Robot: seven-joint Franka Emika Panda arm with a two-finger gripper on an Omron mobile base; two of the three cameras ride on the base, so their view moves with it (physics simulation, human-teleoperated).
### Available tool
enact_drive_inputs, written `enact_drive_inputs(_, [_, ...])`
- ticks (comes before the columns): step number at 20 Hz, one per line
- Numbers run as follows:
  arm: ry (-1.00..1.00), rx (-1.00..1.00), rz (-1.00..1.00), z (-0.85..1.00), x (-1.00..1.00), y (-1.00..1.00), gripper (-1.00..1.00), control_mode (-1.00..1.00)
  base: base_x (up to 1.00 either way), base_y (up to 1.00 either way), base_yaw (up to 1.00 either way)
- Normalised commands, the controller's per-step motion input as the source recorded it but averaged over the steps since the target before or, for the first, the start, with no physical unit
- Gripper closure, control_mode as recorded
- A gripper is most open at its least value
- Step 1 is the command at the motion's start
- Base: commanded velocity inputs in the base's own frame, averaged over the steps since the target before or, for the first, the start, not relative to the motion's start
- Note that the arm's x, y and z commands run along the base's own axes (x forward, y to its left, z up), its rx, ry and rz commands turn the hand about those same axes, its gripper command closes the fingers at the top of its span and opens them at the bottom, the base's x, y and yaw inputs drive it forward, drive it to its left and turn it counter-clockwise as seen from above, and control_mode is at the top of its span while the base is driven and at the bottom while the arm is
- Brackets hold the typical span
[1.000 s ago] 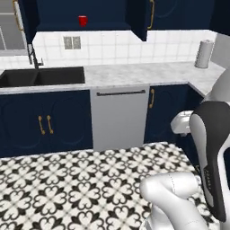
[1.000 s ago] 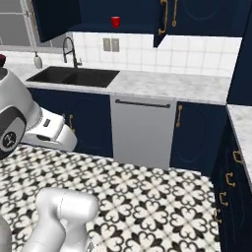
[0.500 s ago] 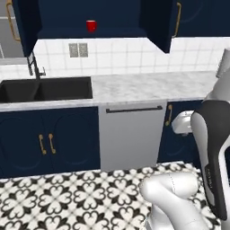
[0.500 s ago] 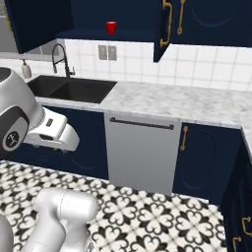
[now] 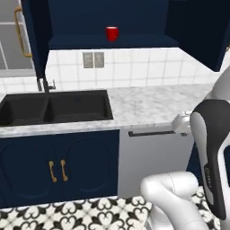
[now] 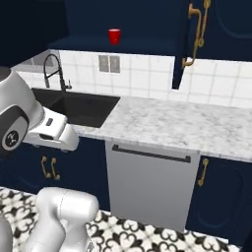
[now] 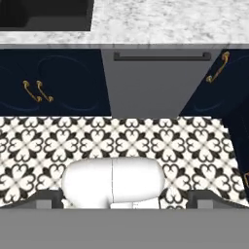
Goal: Gather all objects into one cabinet and sort the glasses and bowls to opposite sides.
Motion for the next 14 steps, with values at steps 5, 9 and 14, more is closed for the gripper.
enact_drive_inputs(5, [0.00,0.00,0.00,0.00,0.00,0.00,-1.00,1.00,0.86,0.52,-0.12])
enact_drive_inputs(9, [0.00,0.00,0.00,0.00,0.00,0.00,-1.00,1.00,0.57,0.30,-0.29])
enact_drive_inputs(14, [0.00,0.00,0.00,0.00,0.00,0.00,-1.00,1.00,0.61,0.05,-0.20])
